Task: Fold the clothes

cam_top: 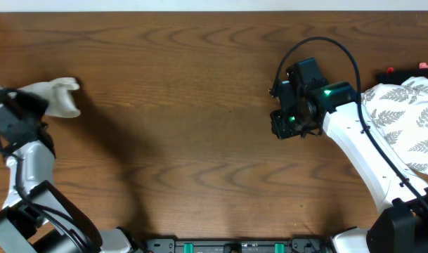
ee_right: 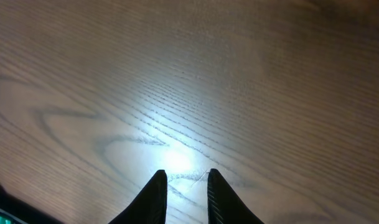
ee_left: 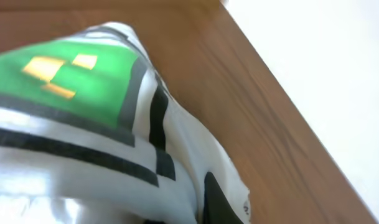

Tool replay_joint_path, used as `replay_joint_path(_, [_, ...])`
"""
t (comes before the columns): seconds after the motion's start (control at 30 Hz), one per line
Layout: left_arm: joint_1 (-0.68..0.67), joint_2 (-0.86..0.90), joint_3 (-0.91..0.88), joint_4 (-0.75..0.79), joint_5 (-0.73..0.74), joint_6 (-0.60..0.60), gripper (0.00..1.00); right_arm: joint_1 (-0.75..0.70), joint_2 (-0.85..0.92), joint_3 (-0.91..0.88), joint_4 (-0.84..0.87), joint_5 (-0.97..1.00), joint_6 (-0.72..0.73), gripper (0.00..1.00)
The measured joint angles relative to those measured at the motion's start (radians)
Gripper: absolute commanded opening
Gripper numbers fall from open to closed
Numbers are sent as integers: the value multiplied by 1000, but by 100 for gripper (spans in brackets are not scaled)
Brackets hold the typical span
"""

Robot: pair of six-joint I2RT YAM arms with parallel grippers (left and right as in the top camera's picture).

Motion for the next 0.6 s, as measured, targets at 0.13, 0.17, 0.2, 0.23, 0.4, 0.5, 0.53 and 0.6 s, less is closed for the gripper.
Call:
replay_joint_path(0.13, [21, 17, 2, 4, -40, -32, 6, 0, 0, 0, 0, 0, 0, 21])
replay_joint_path(0.17, [21, 26, 2, 1, -42, -33, 6, 0, 0, 0, 0, 0, 0, 21])
replay_joint_path(0.2, [19, 40, 4, -10, -45, -36, 6, 0, 0, 0, 0, 0, 2, 21])
replay_joint_path(0.23, [17, 56, 6, -24, -47, -39, 5, 0, 0, 0, 0, 0, 4, 21])
replay_joint_path(0.4, [-6, 111, 8, -144, -43, -56, 6, 0, 0, 0, 0, 0, 11, 21])
replay_joint_path(0.5, [-21, 113, 9, -216, -31, -76, 6, 0, 0, 0, 0, 0, 12, 21])
replay_joint_path(0.53, [-24, 113, 10, -239, -19, -83, 6, 0, 0, 0, 0, 0, 13, 21])
replay_joint_path(0.6, [-27, 113, 13, -291, 23, -107, 6, 0, 0, 0, 0, 0, 15, 21])
